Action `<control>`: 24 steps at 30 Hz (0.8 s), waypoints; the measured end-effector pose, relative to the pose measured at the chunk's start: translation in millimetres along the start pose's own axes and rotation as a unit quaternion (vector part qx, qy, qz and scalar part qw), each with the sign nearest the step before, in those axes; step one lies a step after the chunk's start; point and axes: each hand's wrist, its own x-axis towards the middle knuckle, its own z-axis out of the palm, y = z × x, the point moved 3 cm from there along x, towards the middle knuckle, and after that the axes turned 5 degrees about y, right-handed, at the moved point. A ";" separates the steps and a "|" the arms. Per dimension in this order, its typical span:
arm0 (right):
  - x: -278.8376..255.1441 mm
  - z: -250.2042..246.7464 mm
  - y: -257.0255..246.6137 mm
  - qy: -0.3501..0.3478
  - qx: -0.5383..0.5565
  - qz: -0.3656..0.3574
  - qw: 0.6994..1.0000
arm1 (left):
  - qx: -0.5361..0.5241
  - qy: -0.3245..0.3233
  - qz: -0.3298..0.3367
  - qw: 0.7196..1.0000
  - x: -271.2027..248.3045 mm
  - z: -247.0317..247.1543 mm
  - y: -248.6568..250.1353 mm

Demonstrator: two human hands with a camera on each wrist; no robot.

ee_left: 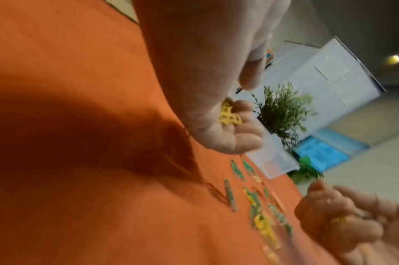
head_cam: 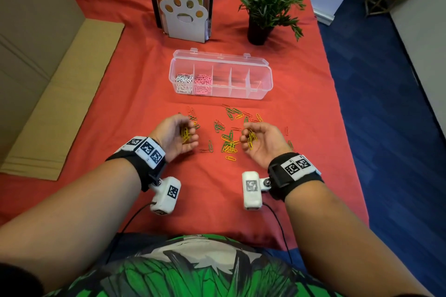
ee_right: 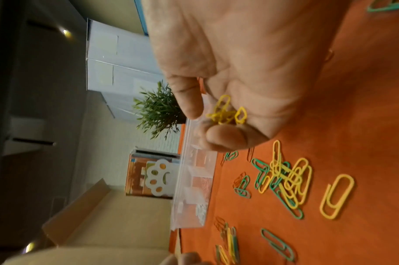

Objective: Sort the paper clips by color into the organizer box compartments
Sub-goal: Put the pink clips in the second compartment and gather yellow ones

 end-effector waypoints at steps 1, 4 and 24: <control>1.6 1.4 1.1 0.012 -0.040 -0.012 0.999 | 0.051 0.044 0.028 0.997 3.6 -3.4 0.2; 8.4 4.1 3.4 0.047 -0.219 -0.076 0.972 | 0.307 0.159 0.167 0.923 11.9 -12.6 6.7; 13.5 2.3 14.5 0.098 -0.633 -0.257 0.723 | 0.495 0.147 0.259 0.817 13.9 -7.9 7.8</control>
